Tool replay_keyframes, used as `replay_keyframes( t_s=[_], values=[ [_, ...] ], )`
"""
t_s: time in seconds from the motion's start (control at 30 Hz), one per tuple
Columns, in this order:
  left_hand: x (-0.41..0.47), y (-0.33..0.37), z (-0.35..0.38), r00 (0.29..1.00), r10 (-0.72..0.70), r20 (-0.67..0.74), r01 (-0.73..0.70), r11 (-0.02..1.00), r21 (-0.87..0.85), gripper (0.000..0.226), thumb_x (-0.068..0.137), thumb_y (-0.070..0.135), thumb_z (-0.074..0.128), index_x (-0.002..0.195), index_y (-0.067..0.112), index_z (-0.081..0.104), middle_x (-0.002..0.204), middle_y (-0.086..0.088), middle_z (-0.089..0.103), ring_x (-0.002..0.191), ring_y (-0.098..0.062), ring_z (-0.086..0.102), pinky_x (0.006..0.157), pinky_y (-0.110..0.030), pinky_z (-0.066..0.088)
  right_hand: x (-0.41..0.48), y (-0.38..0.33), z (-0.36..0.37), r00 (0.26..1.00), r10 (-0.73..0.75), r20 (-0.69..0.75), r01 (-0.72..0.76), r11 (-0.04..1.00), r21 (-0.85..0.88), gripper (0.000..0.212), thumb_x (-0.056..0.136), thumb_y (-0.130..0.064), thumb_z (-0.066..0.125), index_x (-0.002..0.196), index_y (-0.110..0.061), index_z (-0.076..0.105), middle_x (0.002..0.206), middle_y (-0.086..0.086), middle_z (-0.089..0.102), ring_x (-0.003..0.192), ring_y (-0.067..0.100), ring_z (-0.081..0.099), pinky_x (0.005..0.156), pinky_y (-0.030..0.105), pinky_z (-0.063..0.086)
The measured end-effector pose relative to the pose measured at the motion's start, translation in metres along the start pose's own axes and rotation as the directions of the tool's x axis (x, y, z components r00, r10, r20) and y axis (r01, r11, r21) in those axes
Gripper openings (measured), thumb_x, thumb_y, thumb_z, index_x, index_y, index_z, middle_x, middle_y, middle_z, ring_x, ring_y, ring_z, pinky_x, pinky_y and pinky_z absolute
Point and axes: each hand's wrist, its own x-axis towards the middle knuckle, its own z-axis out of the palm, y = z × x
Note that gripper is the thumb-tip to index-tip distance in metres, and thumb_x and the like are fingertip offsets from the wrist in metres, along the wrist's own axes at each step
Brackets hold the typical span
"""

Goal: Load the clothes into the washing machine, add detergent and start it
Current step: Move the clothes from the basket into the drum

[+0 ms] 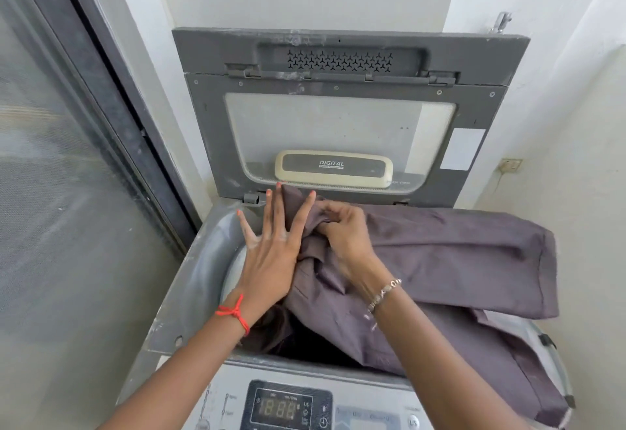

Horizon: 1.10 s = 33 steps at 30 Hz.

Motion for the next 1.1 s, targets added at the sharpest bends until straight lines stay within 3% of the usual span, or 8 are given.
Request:
replay_keyframes(
  t_s=[0.2, 0.3, 0.37, 0.47, 0.57, 0.77, 0.9, 1.1],
  values=[
    [-0.013, -0.029, 0.019, 0.983, -0.07, 0.173, 0.066, 0.997, 0.03, 0.086, 0.08, 0.001, 0.057, 0.146, 0.038, 0.014, 0.15, -0.02, 0.029, 0.137, -0.032, 0.035, 0.097, -0.074, 0.022, 0.004, 0.041, 0.022, 0.88, 0.423, 0.216, -0.471, 0.836, 0.282, 0.033, 0.087, 0.017, 0.039, 0.095, -0.006, 0.062, 0.06, 0.001, 0.068, 0.057, 0.011, 0.065, 0.053, 0.024, 0.055],
    [-0.016, -0.034, 0.021, 0.973, -0.031, 0.229, 0.018, 0.998, 0.059, 0.06, 0.076, 0.0, 0.063, 0.128, 0.03, 0.054, 0.135, -0.013, 0.054, 0.126, -0.03, 0.051, 0.093, -0.077, 0.026, 0.002, 0.044, 0.014, 0.86, 0.428, 0.277, -0.441, 0.897, -0.018, 0.037, 0.087, 0.01, 0.052, 0.123, -0.001, 0.052, 0.095, 0.007, 0.068, 0.079, 0.011, 0.062, 0.068, 0.02, 0.05],
    [-0.018, -0.039, 0.025, 0.969, -0.018, 0.246, -0.011, 0.993, 0.117, 0.043, 0.069, -0.002, 0.068, 0.103, 0.025, 0.067, 0.123, -0.005, 0.063, 0.119, -0.028, 0.058, 0.09, -0.08, 0.026, 0.001, 0.043, -0.006, 0.861, 0.387, 0.33, -0.245, 0.884, -0.397, 0.069, 0.082, -0.008, 0.068, 0.141, -0.014, 0.034, 0.132, 0.004, 0.049, 0.114, 0.012, 0.049, 0.092, 0.019, 0.041],
    [-0.024, -0.051, 0.026, 0.969, -0.077, 0.234, 0.045, 0.989, 0.14, 0.036, 0.068, -0.008, 0.062, 0.091, 0.02, 0.065, 0.114, 0.002, 0.066, 0.12, -0.027, 0.057, 0.091, -0.081, 0.019, -0.004, 0.05, -0.046, 0.816, 0.499, 0.291, 0.071, 0.413, -0.908, 0.117, 0.062, -0.039, 0.083, 0.147, -0.036, 0.002, 0.157, 0.008, 0.007, 0.145, 0.027, 0.005, 0.116, 0.046, 0.011],
    [-0.027, -0.066, 0.02, 0.982, -0.113, 0.154, 0.086, 0.981, 0.176, 0.046, 0.06, -0.017, 0.06, 0.092, 0.016, 0.068, 0.108, 0.002, 0.07, 0.117, -0.03, 0.059, 0.087, -0.083, 0.015, -0.021, 0.076, -0.075, 0.835, 0.537, 0.12, 0.113, 0.046, -0.993, 0.121, 0.062, -0.033, 0.083, 0.146, -0.04, -0.005, 0.158, 0.004, -0.009, 0.143, 0.037, -0.01, 0.109, 0.064, 0.004],
    [-0.017, -0.074, 0.004, 0.964, -0.213, 0.158, 0.181, 0.964, 0.197, 0.042, 0.074, -0.013, 0.053, 0.103, 0.014, 0.067, 0.122, 0.001, 0.065, 0.129, -0.028, 0.048, 0.093, -0.081, 0.006, -0.044, 0.133, -0.051, 0.8, 0.557, 0.225, -0.025, 0.405, -0.914, 0.061, 0.094, -0.007, 0.04, 0.148, -0.026, 0.018, 0.146, 0.017, 0.039, 0.131, 0.033, 0.04, 0.106, 0.03, 0.03],
    [-0.013, -0.059, 0.002, 0.935, -0.252, 0.251, 0.209, 0.96, 0.186, 0.037, 0.087, -0.001, 0.041, 0.113, 0.019, 0.059, 0.138, 0.003, 0.049, 0.136, -0.022, 0.036, 0.101, -0.076, 0.011, -0.044, 0.151, -0.037, 0.745, 0.642, 0.181, -0.147, 0.422, -0.895, 0.074, 0.092, -0.011, 0.046, 0.149, -0.029, 0.002, 0.153, 0.019, 0.021, 0.137, 0.034, 0.031, 0.11, 0.034, 0.027],
    [0.015, 0.003, 0.013, 0.897, -0.073, 0.436, 0.159, 0.973, -0.165, 0.058, 0.094, 0.012, 0.047, 0.146, 0.026, 0.026, 0.159, 0.0, 0.009, 0.146, -0.021, 0.011, 0.112, -0.062, 0.01, -0.022, 0.105, -0.082, 0.767, 0.619, 0.169, -0.189, 0.469, -0.863, 0.092, 0.079, -0.018, 0.07, 0.149, -0.019, 0.01, 0.142, 0.014, 0.044, 0.129, 0.028, 0.044, 0.101, 0.029, 0.035]
  ],
)
